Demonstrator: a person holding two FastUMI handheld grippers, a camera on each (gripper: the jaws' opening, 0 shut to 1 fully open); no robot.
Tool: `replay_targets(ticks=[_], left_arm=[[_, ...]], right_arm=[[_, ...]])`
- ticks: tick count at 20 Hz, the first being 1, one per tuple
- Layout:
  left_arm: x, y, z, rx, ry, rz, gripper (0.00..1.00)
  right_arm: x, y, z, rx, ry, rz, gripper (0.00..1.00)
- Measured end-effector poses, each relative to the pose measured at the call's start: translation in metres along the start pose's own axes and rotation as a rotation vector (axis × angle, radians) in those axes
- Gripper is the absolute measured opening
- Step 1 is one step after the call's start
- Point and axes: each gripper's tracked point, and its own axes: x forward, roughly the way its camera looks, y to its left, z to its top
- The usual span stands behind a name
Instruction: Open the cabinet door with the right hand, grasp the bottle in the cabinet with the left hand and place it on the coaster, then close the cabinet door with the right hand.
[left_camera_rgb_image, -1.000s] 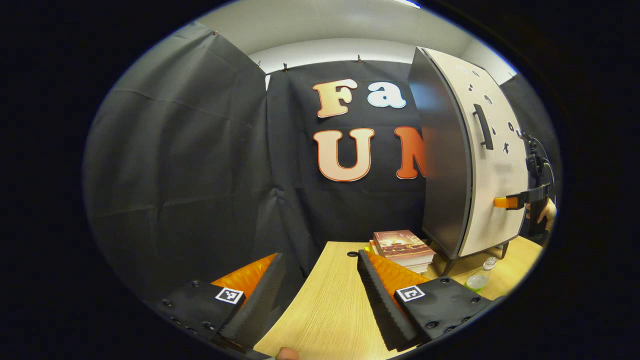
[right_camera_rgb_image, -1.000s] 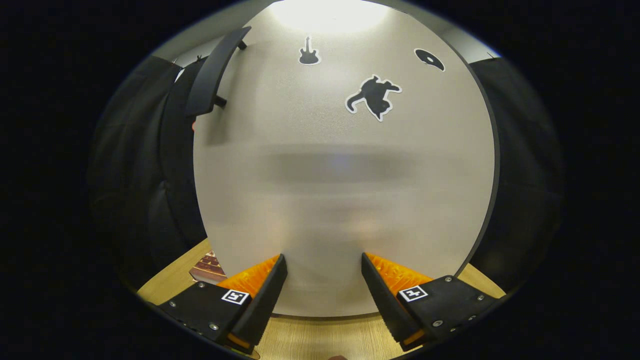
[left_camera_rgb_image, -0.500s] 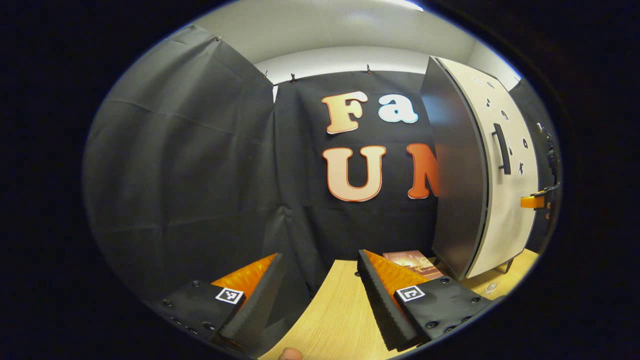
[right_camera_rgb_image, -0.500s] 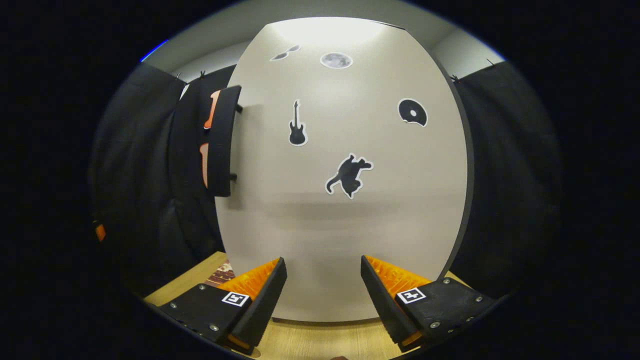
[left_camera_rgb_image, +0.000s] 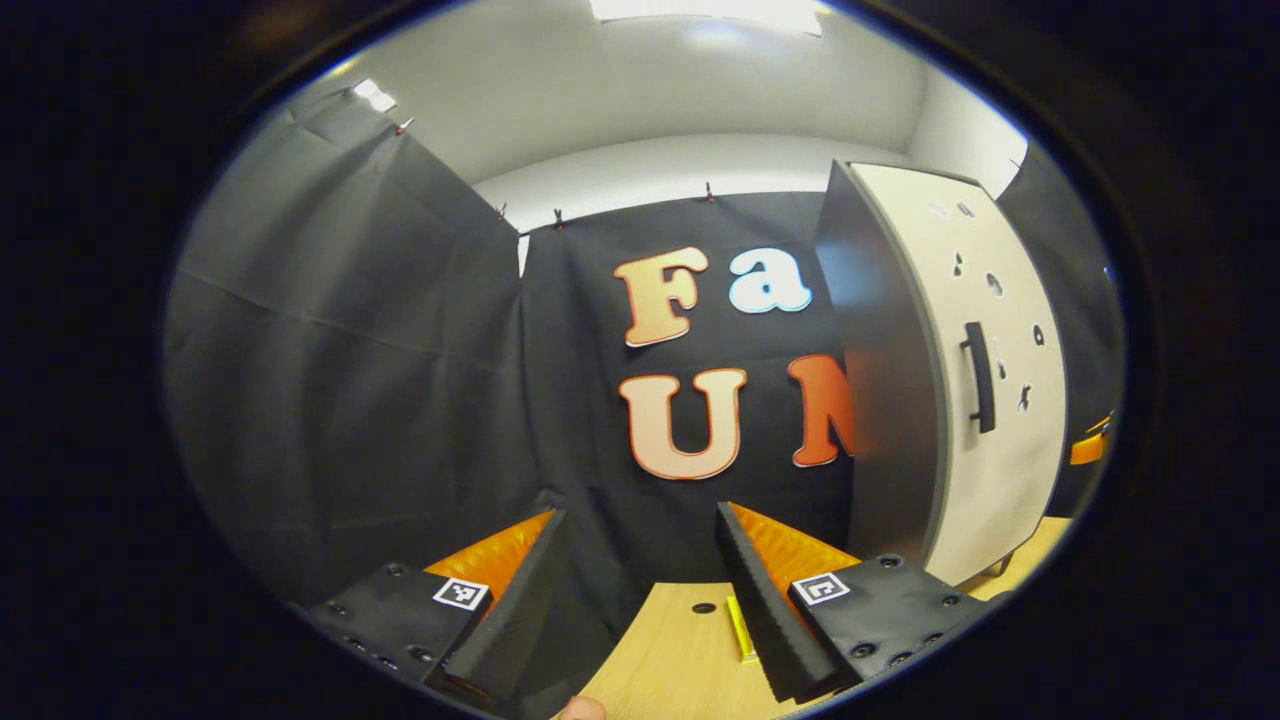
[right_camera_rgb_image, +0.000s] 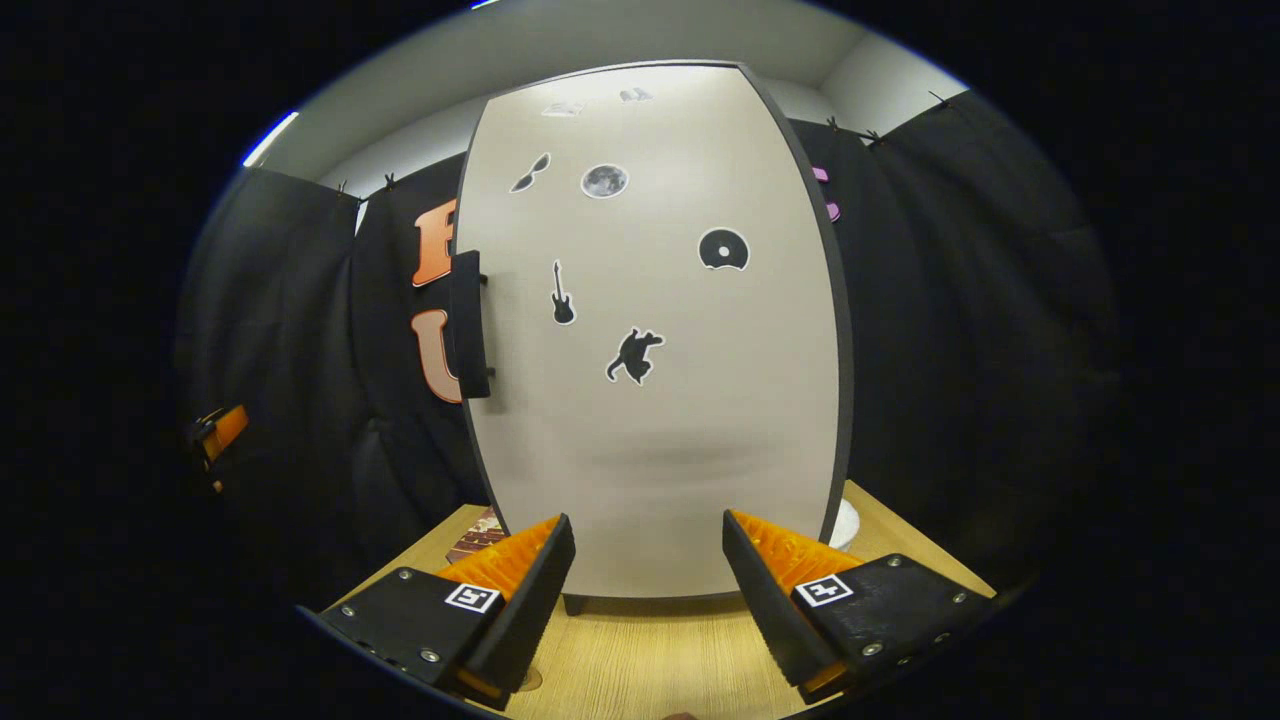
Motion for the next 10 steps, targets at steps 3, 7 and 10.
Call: replay_targets(ticks=[3, 7, 10], left_arm=[[-0.008, -0.026, 0.006, -0.010, -0.002, -0.057, 0.94], [-0.014, -0.035, 0.012, -0.054, 0.017, -0.076, 0.95], [-0.031, -0.025, 0.007, -0.075, 0.064, -0.056, 0.95]], right_arm=[[-0.025, -0.010, -0.006, -0.014, -0.006, -0.024, 0.92], [-0.054, -0.044, -0.020, -0.028, 0.032, -0.104, 0.92], [-0.079, -0.076, 0.000, -0.096, -0.035, -0.195, 0.93]])
